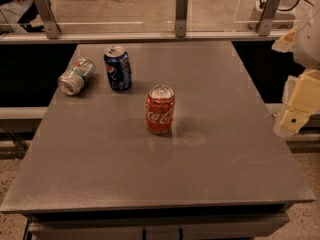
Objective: Knock coke can over
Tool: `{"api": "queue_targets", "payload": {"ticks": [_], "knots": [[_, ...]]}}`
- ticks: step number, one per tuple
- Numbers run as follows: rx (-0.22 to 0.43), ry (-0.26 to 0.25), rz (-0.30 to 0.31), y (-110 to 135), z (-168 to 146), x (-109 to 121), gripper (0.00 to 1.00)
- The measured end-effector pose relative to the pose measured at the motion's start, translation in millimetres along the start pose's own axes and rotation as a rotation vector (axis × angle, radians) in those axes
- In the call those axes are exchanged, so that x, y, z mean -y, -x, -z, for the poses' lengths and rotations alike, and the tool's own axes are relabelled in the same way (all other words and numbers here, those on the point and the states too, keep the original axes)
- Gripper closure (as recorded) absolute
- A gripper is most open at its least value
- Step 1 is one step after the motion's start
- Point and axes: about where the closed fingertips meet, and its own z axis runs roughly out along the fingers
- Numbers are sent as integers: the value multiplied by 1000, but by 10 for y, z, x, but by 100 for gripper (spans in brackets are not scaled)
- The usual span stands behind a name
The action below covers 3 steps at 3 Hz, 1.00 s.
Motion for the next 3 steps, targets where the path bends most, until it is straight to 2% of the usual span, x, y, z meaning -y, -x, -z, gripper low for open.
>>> {"api": "queue_targets", "payload": {"ticks": [1, 2, 3], "knots": [[0, 0, 0, 0, 0, 0, 0], [90, 22, 47, 215, -182, -26, 0], [288, 36, 46, 439, -528, -64, 0]]}}
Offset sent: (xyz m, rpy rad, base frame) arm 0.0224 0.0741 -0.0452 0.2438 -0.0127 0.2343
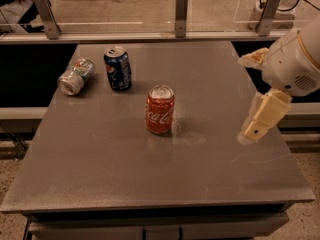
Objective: Knock coke can over
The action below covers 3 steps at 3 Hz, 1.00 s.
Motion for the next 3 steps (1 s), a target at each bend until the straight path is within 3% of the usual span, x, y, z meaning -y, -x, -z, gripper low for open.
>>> {"api": "queue_targets", "payload": {"ticks": [1, 2, 3], "knots": [[241, -31, 2, 273, -336, 157, 0], [522, -15, -14, 750, -611, 283, 0], [769, 67, -81, 1152, -787, 267, 0]]}}
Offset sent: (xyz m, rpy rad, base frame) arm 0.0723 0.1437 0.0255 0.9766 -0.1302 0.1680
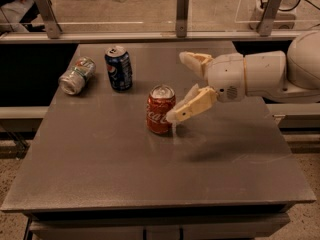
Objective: Knock coke can over
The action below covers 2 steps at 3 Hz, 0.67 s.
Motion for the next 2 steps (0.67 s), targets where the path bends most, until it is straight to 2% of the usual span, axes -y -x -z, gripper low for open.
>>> {"api": "queue_targets", "payload": {"ticks": [1, 2], "knots": [[134, 78, -75, 59, -200, -175, 0], [152, 122, -82, 67, -308, -452, 0]]}}
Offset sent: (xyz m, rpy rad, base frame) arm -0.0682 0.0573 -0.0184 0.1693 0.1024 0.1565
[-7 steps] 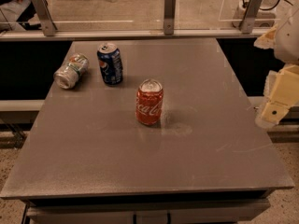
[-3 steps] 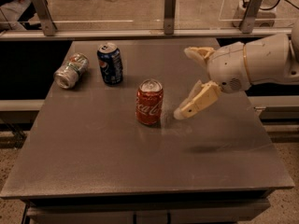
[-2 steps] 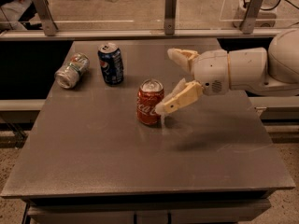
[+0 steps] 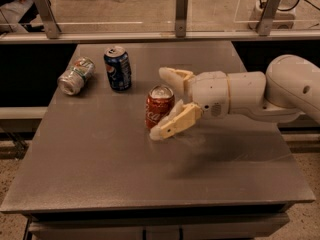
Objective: Knock coke can over
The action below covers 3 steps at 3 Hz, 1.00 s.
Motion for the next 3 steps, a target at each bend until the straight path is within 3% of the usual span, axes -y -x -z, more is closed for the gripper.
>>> {"api": "queue_targets", "payload": {"ticks": [1, 3], "knots": [[-1, 5, -2, -14, -18, -21, 0], [-15, -23, 21, -165, 107, 162, 0]]}}
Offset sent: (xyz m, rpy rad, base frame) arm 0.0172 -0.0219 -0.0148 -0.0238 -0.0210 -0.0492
